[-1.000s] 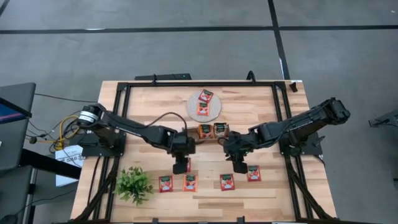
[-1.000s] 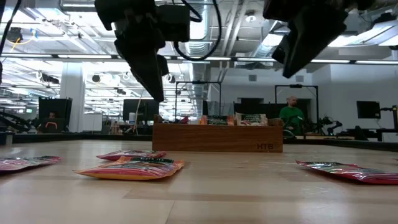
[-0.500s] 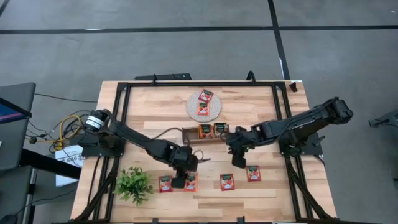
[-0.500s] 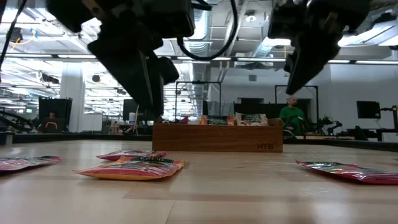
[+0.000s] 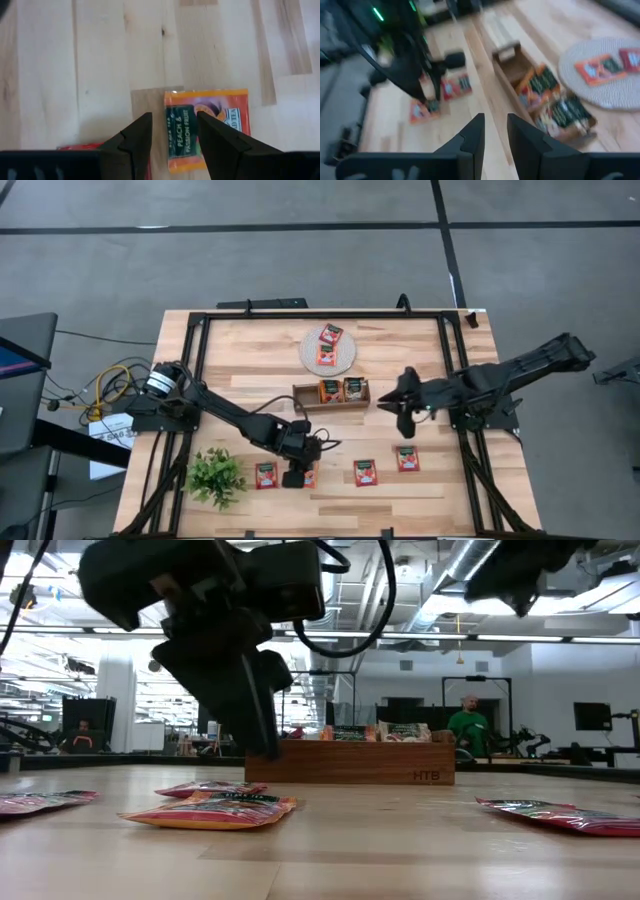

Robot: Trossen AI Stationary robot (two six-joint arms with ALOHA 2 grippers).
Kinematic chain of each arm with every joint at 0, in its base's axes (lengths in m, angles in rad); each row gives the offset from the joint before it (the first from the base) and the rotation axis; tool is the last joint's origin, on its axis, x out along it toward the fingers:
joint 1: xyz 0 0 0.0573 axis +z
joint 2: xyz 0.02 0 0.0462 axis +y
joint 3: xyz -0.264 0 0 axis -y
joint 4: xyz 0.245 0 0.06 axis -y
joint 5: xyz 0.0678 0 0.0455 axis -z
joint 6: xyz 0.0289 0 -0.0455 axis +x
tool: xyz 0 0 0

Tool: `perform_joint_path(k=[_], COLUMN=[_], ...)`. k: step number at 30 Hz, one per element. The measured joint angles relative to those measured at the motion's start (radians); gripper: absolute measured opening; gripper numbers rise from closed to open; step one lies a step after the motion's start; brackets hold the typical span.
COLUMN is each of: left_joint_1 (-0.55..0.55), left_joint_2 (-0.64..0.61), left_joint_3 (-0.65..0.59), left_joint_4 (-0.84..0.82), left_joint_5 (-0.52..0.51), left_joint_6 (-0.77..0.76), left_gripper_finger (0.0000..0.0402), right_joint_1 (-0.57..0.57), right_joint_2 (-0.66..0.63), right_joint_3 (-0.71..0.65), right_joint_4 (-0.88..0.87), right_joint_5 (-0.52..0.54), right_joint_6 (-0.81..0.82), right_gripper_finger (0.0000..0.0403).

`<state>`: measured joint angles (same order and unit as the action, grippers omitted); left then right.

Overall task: Pick & Place Tea
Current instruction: Put the orange tea bag into the middle section of the wooden organizer

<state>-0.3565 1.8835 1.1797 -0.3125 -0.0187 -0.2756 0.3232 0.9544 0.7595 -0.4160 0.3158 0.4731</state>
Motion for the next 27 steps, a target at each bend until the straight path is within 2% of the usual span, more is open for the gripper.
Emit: perform_joint_path(k=[6,15,21,24,27], left_joint_1=[0.001,0.011,0.021,0.023,0.024], left_joint_2=[0.023,0.120,0.120,0.120,0.121], left_joint_3=[-0.001,0.061,0.067,0.066,0.066], left_joint_4=[-0.012,-0.030,-0.063,-0.076,-0.078], left_joint_5=[0.006,0.006,0.022,0.060,0.065], left_joint_6=[0.000,0.026,0.027,0.028,0.027], left_gripper_finger=[0.0147,0.0147,0.0145,0.0131,0.0095], right_joint_1=[0.028,0.054,0.063,0.063,0.063], right_joint_2=[-0.093,-0.083,-0.085,-0.085,-0.085], right_joint_3=[-0.007,-0.007,-0.007,-0.007,-0.007], right_joint_4=[0.005,0.039,0.038,0.039,0.043], right_joint_5=[0.031,0.055,0.058,0.061,0.061], right_joint_6=[0.007,0.001,-0.001,-0.001,-0.001], right_gripper_finger=[0.0075,0.0075,0.0075,0.0075,0.0075])
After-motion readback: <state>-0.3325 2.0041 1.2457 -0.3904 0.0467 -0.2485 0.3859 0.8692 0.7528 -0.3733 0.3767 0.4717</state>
